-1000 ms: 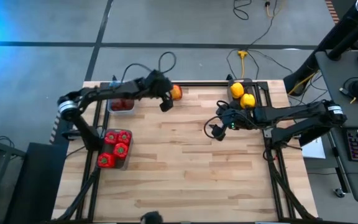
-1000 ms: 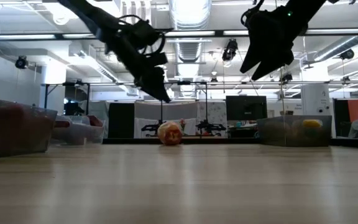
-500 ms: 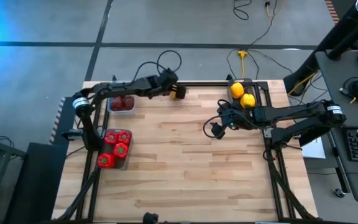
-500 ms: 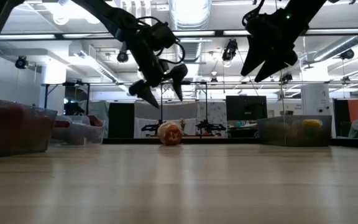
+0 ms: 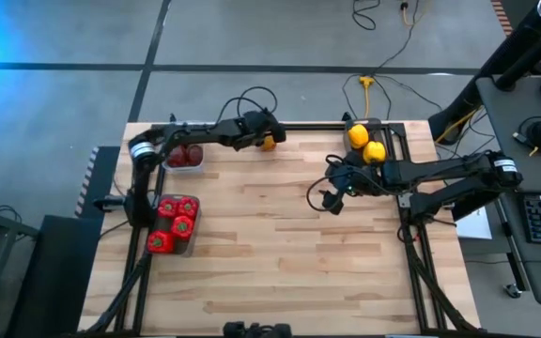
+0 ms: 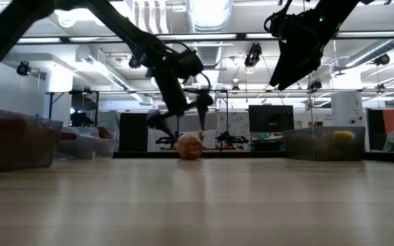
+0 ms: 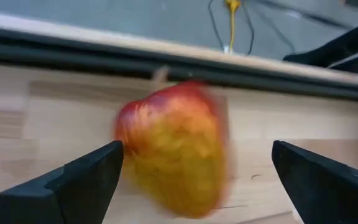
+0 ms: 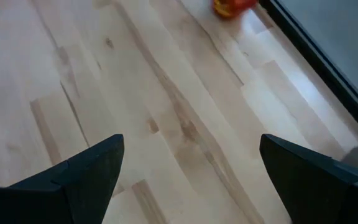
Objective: Sort produce into baskets
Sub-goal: Put the red apple into the transparent bin
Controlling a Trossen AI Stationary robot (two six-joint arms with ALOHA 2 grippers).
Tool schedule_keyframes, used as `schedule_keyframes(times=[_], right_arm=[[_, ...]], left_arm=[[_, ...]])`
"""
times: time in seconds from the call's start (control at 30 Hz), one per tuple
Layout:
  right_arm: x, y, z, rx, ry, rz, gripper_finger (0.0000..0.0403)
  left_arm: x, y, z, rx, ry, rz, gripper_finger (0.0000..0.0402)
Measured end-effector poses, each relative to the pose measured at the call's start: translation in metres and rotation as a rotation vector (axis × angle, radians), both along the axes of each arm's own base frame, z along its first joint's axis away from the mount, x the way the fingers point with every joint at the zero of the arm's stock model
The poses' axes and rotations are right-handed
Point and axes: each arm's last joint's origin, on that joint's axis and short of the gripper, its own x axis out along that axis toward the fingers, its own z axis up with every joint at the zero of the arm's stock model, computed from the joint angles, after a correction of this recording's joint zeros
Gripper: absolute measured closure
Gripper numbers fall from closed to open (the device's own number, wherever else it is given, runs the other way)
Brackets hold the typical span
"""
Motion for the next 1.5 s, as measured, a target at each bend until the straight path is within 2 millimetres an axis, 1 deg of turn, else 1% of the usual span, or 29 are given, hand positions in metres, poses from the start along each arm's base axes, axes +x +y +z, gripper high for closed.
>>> schedule_keyframes(times=[0.07,0.23,0.33,0.4,0.57,0.7,0.83,0.93,1.03,1.13,1.3,1.4,1.5], right_arm=[[0.0,0.0,0.0,0.005,0.003,0.012,0.0034],[-0.001,0.001,-0.003,-0.003,0.023,0.037,0.0034],[-0.002,0.001,-0.006,0.005,0.027,0.028,0.0034],[-0.002,0.001,-0.008,0.017,0.025,0.01,0.0034],[-0.003,0.0,-0.009,0.026,0.021,-0.008,0.0034],[-0.003,0.0,-0.009,0.042,0.008,-0.032,0.0034],[-0.002,0.0,-0.009,0.056,-0.004,-0.053,0.0034],[-0.001,-0.001,-0.01,0.055,-0.008,-0.06,0.0034],[0.001,-0.002,-0.012,0.067,-0.014,-0.088,0.0034],[0.003,-0.004,-0.015,0.074,-0.011,-0.105,0.0034],[0.007,-0.004,-0.018,0.073,-0.016,-0.104,0.0034],[0.008,-0.004,-0.017,0.071,-0.021,-0.102,0.0034],[0.009,-0.004,-0.017,0.061,-0.027,-0.087,0.0034]], left_arm=[[0.007,0.005,-0.006,-0.03,0.016,-0.004,0.0008],[0.017,0.014,-0.008,-0.108,0.116,0.034,0.0008],[0.028,0.02,-0.007,-0.108,0.112,-0.023,0.0008],[0.034,0.021,-0.007,-0.11,0.141,-0.065,0.0008],[0.048,0.028,0.0,-0.108,0.16,-0.112,0.0008],[0.053,0.037,-0.008,-0.119,0.2,-0.168,0.0008],[0.06,0.047,-0.012,-0.14,0.201,-0.286,0.0008],[0.061,0.05,-0.02,-0.162,0.29,-0.342,0.0008],[0.066,0.055,-0.023,-0.151,0.325,-0.381,0.001],[0.072,0.058,-0.019,-0.11,0.326,-0.438,0.0028],[0.077,0.06,-0.017,-0.066,0.341,-0.508,0.0085],[0.078,0.06,-0.008,-0.037,0.352,-0.544,0.0088],[0.077,0.06,0.009,0.002,0.348,-0.569,0.0088]])
